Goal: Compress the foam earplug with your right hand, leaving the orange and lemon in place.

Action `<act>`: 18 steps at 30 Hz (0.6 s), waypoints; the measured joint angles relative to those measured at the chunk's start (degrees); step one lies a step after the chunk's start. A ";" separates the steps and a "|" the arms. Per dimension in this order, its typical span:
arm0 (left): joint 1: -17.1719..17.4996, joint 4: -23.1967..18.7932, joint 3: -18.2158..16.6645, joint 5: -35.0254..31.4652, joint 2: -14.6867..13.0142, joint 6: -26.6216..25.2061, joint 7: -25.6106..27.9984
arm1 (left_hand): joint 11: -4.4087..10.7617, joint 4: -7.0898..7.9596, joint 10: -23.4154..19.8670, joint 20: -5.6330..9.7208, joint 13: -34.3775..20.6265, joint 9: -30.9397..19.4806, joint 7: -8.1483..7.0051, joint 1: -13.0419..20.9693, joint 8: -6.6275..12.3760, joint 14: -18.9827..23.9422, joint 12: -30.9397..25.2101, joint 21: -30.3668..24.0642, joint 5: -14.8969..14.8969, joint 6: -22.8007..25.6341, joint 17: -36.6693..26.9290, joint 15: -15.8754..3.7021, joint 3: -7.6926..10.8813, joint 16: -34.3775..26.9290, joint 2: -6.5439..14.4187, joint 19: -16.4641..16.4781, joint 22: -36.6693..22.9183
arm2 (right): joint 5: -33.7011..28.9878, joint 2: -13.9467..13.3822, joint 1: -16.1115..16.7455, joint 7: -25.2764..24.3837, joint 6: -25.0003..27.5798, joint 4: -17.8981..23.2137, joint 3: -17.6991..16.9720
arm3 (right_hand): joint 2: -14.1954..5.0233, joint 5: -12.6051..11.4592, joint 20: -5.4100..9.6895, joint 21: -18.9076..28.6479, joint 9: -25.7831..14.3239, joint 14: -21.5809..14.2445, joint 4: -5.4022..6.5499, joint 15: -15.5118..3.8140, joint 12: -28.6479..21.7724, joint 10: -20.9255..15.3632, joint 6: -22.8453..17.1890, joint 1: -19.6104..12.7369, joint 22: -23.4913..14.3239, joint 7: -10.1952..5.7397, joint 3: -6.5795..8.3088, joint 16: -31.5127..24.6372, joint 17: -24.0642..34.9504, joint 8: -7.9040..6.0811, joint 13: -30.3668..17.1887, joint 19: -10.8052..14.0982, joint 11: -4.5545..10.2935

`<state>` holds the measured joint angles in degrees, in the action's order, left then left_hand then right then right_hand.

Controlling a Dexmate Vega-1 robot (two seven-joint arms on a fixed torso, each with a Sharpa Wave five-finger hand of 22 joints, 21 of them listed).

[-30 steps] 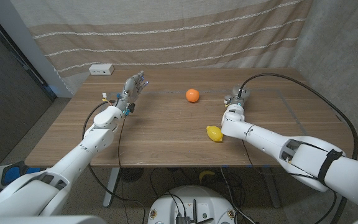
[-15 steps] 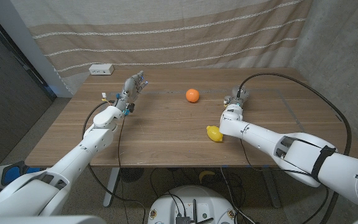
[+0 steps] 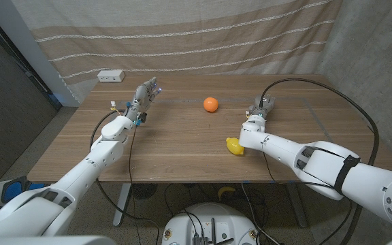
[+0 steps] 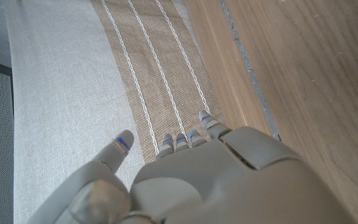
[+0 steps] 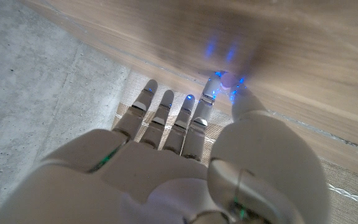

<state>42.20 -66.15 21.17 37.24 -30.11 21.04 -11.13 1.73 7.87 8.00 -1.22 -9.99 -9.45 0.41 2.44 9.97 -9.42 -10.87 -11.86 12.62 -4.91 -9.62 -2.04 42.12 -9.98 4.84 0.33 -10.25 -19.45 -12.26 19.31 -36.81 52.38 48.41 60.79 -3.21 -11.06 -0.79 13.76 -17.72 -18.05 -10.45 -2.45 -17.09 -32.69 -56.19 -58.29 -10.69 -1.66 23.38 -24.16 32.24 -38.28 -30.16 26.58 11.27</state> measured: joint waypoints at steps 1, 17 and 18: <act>0.01 -0.02 -0.01 0.00 -0.01 0.01 0.00 | 0.00 0.00 0.00 0.00 0.00 0.00 0.00 0.00 0.00 0.00 0.00 0.00 0.00 0.00 0.00 0.00 0.00 0.00 0.00 0.00 0.00 | 0.02 -0.01 0.00 -0.03 -0.07 0.01 0.01 | -0.12 0.01 0.27 0.02 0.11 -0.09 -0.01 -0.03 -0.12 -0.21 -0.12 -0.09 0.00 0.11 0.35 0.00 -0.05 0.00 0.00 0.19 0.21; 0.12 -0.22 -0.08 0.02 -0.13 0.16 -0.04 | 0.00 0.00 0.00 0.00 0.00 0.00 0.00 0.00 0.00 0.00 0.00 0.00 0.00 0.00 0.00 0.00 0.00 0.00 0.00 0.00 0.00 | -0.44 -1.87 1.38 -2.50 -2.89 2.36 0.08 | -0.27 0.21 1.83 0.65 2.29 -2.56 0.18 0.10 -0.59 -3.16 -1.96 -2.80 0.00 1.34 2.36 0.46 -1.71 0.90 -0.28 1.44 0.09; 0.12 -0.22 -0.08 0.03 -0.13 0.19 -0.06 | 0.00 0.00 0.00 0.00 0.00 0.00 0.00 0.00 0.00 0.00 0.00 0.00 0.00 0.00 0.00 0.00 0.00 0.00 0.00 0.00 0.00 | -0.53 -1.92 1.50 -3.00 -3.29 2.45 -0.05 | -0.27 0.21 1.83 0.65 2.32 -2.56 0.18 0.10 -0.59 -3.16 -1.96 -2.80 0.00 1.34 2.36 0.46 -1.82 0.90 -0.28 1.44 0.09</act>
<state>42.32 -66.37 21.09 37.27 -30.24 21.23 -11.18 1.73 7.87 8.00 -1.22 -9.99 -9.46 0.41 2.44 9.97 -9.42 -10.87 -11.86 12.62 -4.91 -9.62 -2.04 42.13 -9.98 4.84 0.33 -10.25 -19.98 -14.18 20.81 -39.81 49.08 50.86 60.74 -3.49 -10.85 1.04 14.42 -15.40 -20.61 -10.27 -2.36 -17.68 -35.85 -58.15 -61.09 -10.69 -0.32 25.74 -23.71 30.42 -37.38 -30.44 28.02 11.36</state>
